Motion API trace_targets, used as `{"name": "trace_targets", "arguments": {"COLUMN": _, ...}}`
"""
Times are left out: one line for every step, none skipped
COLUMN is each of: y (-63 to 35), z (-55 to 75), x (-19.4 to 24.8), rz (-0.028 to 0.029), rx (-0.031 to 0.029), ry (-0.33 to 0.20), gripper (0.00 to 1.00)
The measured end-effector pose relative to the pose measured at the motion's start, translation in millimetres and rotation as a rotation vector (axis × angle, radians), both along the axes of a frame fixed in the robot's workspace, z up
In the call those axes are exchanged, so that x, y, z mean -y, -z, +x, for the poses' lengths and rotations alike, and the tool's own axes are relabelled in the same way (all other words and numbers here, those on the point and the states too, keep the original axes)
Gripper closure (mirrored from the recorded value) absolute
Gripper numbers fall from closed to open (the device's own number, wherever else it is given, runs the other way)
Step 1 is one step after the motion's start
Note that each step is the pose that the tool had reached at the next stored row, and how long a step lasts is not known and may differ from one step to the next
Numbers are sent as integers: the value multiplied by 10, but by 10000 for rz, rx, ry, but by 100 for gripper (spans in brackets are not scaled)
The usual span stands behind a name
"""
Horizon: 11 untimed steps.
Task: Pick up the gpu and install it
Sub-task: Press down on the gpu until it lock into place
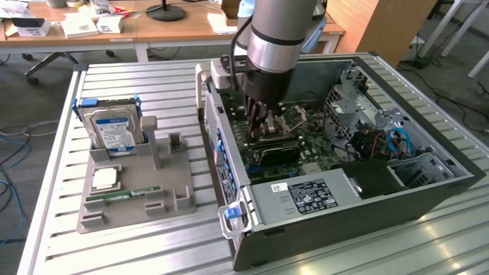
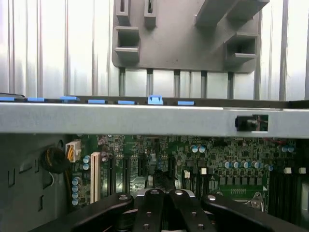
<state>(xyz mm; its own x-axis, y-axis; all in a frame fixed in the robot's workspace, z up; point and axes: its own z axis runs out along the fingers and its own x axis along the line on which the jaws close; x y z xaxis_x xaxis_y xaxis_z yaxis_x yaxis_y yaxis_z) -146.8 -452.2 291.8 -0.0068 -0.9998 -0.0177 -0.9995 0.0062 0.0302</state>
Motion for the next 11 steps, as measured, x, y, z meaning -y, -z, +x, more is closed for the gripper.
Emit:
{"name": "trace_targets", "arguments": {"y": 0, "z": -23, "x": 0, "rz": -1, "rx": 2, "ry": 1, "gripper": 89}}
{"name": "trace_targets", "arguments": {"y": 0, "z": -46, "x": 0, "rz": -2, "rx": 5, "ry": 1, "gripper": 89}}
{"name": "trace_targets", "arguments": {"y": 0, "z": -68, "x": 0, "rz": -3, "rx": 8, "ry": 1, "gripper": 89}}
{"name": "trace_targets", "arguments": {"y": 0, "z": -86, "x": 0, "rz": -4, "rx": 9, "ry": 1, "gripper": 89}}
{"name": "trace_targets", "arguments": {"y": 0, "z": -101, "x": 0, "rz": -4, "rx": 10, "ry": 2, "gripper": 89}}
{"name": "trace_targets", "arguments": {"y": 0, "z": -113, "x": 0, "rz": -4, "rx": 11, "ry": 1, "gripper": 89}}
{"name": "trace_targets", "arguments": {"y": 0, "z": -125, "x": 0, "rz": -4, "rx": 12, "ry": 1, "gripper": 89}}
{"name": "trace_targets", "arguments": {"y": 0, "z": -137, "x": 0, "rz": -5, "rx": 12, "ry": 1, "gripper": 89}}
{"name": "trace_targets", "arguments": {"y": 0, "z": -151, "x": 0, "rz": -6, "rx": 12, "ry": 1, "gripper": 89}}
{"name": "trace_targets", "arguments": {"y": 0, "z": -165, "x": 0, "rz": -7, "rx": 12, "ry": 0, "gripper": 89}}
{"name": "trace_targets", "arguments": {"y": 0, "z": -179, "x": 0, "rz": -8, "rx": 12, "ry": 0, "gripper": 89}}
